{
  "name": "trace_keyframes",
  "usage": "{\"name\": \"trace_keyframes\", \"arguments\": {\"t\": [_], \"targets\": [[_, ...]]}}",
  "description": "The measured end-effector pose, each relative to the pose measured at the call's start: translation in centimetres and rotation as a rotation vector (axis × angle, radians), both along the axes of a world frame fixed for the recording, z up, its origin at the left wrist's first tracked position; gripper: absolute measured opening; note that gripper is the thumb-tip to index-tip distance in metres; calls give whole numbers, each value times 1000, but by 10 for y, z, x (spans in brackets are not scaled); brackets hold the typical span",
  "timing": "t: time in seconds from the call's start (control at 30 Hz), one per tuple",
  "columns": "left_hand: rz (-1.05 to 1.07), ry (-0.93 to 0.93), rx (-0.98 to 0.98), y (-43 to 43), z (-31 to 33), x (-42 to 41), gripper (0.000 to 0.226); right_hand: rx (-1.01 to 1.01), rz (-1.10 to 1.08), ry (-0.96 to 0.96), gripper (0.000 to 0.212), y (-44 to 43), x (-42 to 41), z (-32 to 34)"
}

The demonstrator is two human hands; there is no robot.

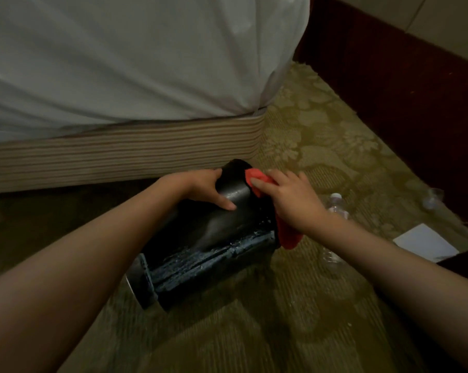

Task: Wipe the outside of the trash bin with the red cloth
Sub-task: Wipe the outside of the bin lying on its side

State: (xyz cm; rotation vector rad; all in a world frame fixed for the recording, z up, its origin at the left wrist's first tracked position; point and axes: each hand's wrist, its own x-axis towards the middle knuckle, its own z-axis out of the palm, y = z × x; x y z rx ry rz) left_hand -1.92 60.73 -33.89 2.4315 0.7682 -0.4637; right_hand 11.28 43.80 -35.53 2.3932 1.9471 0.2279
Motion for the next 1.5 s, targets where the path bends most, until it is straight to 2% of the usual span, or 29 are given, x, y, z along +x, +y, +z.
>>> {"name": "trace_keyframes", "arguments": {"t": [0.1,0.17,0.3,0.53,0.73,0.8,0.87,1.0,1.1,1.3,1.37,1.47,1.5], "targets": [[6,-13,-4,1,-1,0,101,103,58,1,48,-41,-7,-11],[3,-23,10,-2,-2,0,105,102,38,-30,47,-43,-9,-13],[15,-32,-39,1,-3,0,96,9,-9,-82,49,-12,-7,-2],[15,-53,-72,5,-5,-1,95,36,-89,-162,45,37,-19,3],[37,-46,-129,9,-3,-1,87,65,122,-104,65,-41,-16,-15],[37,-46,-134,9,-4,-1,89,71,142,-123,58,-43,-11,-15],[34,-42,-132,8,-5,0,92,84,134,-132,42,-25,-9,-5],[3,-45,-75,9,-7,-1,97,9,-34,-78,42,45,-10,16],[-2,-56,-83,12,-9,-2,98,-26,-41,-76,38,70,-11,17],[42,-37,-125,11,-7,-2,100,123,76,41,50,-22,-16,-6],[40,-34,-121,11,-7,-2,103,111,96,23,54,-43,-20,-14],[44,-26,-107,9,-7,-2,103,141,113,0,37,-36,-17,-11],[48,-24,-102,9,-7,-2,103,137,112,-16,38,-27,-15,-6]]}}
